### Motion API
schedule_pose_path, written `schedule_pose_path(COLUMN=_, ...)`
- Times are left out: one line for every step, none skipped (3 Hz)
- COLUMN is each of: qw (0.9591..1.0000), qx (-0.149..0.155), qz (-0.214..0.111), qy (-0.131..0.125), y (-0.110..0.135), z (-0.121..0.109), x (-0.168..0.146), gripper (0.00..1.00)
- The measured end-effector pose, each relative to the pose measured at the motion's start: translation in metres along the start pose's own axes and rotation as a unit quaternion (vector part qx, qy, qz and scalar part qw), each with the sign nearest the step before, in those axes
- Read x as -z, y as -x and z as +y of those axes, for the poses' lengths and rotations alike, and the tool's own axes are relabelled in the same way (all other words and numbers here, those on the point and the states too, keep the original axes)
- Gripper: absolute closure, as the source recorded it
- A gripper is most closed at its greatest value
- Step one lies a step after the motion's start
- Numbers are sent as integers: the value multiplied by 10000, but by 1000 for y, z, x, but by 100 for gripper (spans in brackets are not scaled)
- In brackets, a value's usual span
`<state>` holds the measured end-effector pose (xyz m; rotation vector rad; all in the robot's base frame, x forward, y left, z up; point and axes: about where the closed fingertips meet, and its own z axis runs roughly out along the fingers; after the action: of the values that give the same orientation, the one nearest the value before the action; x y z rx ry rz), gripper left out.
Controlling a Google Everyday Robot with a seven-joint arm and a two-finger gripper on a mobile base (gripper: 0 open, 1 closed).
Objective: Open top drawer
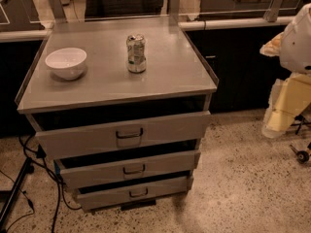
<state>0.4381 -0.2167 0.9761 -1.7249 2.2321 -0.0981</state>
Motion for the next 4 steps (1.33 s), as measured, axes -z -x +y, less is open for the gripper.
schedule_pose_path(qw=10000, qx=1, qz=-1, qy=0, y=0, z=0, x=0, gripper=0)
schedule_pose_path(qw=9999, qx=98, qz=-77, qy=34, y=4, z=-2, x=-15, gripper=0)
schedule_pose_path(qw=9995, qx=123, qz=-210, qy=193, y=4, z=-2, x=-43, gripper=0)
schedule_pose_path(qw=9976, qx=73, qz=-414, qy=553, y=10, z=8, x=-80, gripper=0)
